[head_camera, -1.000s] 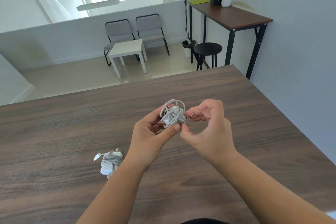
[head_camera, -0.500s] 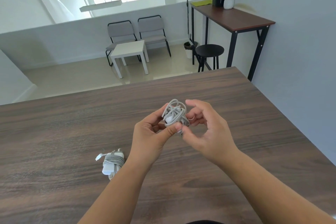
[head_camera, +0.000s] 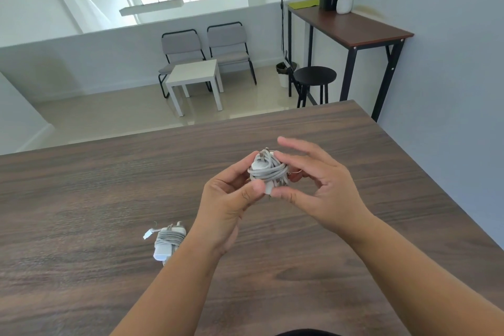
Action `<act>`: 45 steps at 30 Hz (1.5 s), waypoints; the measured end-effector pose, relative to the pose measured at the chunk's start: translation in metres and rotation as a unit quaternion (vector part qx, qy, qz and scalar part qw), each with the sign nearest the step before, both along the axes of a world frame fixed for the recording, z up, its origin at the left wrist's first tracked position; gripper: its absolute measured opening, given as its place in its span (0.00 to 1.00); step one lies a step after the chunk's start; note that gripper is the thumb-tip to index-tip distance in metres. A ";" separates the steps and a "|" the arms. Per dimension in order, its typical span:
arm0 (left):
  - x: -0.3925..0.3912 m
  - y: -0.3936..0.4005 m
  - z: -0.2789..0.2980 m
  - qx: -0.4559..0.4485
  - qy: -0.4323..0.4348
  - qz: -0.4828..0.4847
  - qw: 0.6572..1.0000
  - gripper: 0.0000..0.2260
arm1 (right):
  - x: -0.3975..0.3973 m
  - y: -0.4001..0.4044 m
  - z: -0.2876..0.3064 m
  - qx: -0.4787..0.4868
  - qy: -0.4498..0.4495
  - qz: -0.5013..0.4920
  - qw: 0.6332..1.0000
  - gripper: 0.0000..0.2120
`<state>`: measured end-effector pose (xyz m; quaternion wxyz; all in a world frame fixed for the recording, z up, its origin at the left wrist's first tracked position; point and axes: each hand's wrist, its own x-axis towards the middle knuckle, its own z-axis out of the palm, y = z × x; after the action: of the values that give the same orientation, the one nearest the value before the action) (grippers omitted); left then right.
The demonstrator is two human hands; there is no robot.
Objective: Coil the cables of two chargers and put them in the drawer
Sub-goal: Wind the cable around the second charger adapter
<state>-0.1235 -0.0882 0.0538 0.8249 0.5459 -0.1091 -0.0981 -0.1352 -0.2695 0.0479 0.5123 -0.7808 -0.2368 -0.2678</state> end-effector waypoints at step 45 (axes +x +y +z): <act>-0.011 -0.027 -0.008 -0.106 0.112 0.036 0.987 0.20 | -0.007 -0.007 0.005 0.089 0.097 -0.077 0.988 0.09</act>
<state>-0.1341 -0.1152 0.0460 0.8880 0.4446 -0.0059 -0.1172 -0.1421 -0.2765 0.0529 0.5781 -0.7703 -0.1002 -0.2497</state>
